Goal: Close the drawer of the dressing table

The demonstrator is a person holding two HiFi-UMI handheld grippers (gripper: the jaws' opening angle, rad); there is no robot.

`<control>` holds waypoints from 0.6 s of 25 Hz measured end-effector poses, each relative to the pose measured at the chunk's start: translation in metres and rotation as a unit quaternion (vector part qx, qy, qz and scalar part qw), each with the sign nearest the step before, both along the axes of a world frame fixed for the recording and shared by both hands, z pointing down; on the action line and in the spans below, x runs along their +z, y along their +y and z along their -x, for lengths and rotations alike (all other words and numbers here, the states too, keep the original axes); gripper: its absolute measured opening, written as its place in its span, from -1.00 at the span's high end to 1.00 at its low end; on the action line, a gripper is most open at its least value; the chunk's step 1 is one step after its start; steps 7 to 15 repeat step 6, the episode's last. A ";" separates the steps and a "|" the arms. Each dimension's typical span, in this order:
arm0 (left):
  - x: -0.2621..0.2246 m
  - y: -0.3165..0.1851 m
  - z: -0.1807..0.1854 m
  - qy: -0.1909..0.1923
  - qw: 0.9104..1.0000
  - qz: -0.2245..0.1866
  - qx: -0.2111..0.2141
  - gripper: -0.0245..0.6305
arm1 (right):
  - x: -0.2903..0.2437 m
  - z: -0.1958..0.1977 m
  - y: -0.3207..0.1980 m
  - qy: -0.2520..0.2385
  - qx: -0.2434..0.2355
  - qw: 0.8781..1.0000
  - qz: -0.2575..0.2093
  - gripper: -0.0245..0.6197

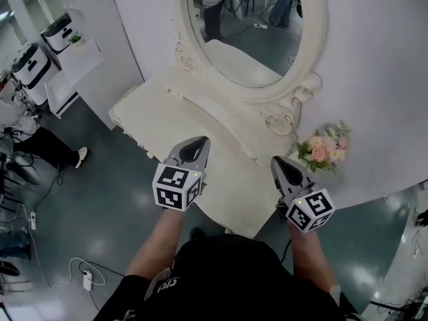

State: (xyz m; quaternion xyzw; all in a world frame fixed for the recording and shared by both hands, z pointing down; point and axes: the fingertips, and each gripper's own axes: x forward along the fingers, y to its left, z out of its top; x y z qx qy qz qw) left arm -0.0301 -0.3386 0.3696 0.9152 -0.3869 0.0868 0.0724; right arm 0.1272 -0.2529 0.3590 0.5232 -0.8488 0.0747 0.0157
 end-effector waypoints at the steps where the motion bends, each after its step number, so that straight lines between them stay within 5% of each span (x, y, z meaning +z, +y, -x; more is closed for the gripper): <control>1: 0.001 0.000 -0.001 0.000 1.000 0.001 0.001 0.86 | 0.001 -0.001 0.000 0.000 -0.001 1.000 0.001 0.95; 15: 0.001 0.002 -0.004 -0.003 1.000 0.002 0.005 0.86 | 0.002 -0.001 0.001 -0.003 -0.002 1.000 0.001 0.95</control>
